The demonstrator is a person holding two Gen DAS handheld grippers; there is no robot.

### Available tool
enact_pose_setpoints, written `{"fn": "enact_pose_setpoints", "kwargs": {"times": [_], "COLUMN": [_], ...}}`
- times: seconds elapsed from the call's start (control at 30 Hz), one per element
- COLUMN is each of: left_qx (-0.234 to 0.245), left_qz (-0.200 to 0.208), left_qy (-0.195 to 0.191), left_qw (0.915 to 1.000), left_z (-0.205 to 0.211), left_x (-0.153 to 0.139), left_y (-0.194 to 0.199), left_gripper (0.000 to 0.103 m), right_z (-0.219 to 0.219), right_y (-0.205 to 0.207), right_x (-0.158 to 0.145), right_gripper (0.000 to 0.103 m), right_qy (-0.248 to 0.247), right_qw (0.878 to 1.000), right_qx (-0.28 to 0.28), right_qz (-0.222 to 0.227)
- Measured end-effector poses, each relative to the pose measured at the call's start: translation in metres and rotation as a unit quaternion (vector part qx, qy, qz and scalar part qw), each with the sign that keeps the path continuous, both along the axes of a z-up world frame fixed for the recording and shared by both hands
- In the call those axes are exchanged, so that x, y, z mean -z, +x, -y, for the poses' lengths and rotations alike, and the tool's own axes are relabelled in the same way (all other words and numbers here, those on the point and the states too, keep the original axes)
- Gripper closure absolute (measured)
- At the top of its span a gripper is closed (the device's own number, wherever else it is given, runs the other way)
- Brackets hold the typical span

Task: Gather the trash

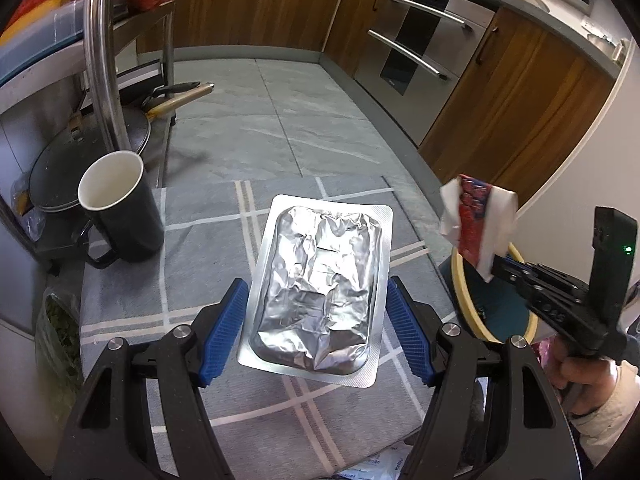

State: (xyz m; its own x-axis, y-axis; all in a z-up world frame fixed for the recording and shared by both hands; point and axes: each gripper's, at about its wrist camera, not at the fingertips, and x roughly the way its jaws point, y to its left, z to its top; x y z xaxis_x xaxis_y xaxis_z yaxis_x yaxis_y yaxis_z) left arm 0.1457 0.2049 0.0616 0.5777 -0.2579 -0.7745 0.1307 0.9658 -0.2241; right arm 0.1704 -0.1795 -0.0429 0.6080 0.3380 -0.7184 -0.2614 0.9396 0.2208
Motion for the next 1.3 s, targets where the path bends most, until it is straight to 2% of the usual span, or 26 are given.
{"fn": "enact_pose_setpoints", "kwargs": {"times": [0.3, 0.63, 0.83, 1.0, 1.3], "left_qx": [0.041, 0.107, 0.141, 0.166, 0.212], "left_qz": [0.021, 0.021, 0.015, 0.009, -0.011], "left_qy": [-0.013, -0.021, -0.041, -0.038, -0.021], "left_qw": [0.9988, 0.9939, 0.989, 0.9853, 0.9769], "left_z": [0.037, 0.107, 0.15, 0.188, 0.252], "left_x": [-0.018, -0.02, -0.014, -0.008, 0.015], "left_y": [-0.002, 0.0, 0.003, 0.006, 0.01], "left_gripper": [0.034, 0.034, 0.034, 0.034, 0.034], "right_z": [0.044, 0.104, 0.14, 0.17, 0.195], "right_y": [-0.032, -0.057, -0.068, -0.076, -0.084], "right_x": [-0.025, -0.025, -0.02, -0.019, -0.013], "right_gripper": [0.099, 0.099, 0.098, 0.098, 0.098], "right_qy": [0.013, 0.033, 0.037, 0.053, 0.06], "right_qw": [1.0, 0.998, 0.995, 0.991, 0.986], "right_qx": [0.014, 0.06, 0.093, 0.124, 0.154], "right_qz": [0.006, 0.013, 0.01, 0.007, 0.0]}}
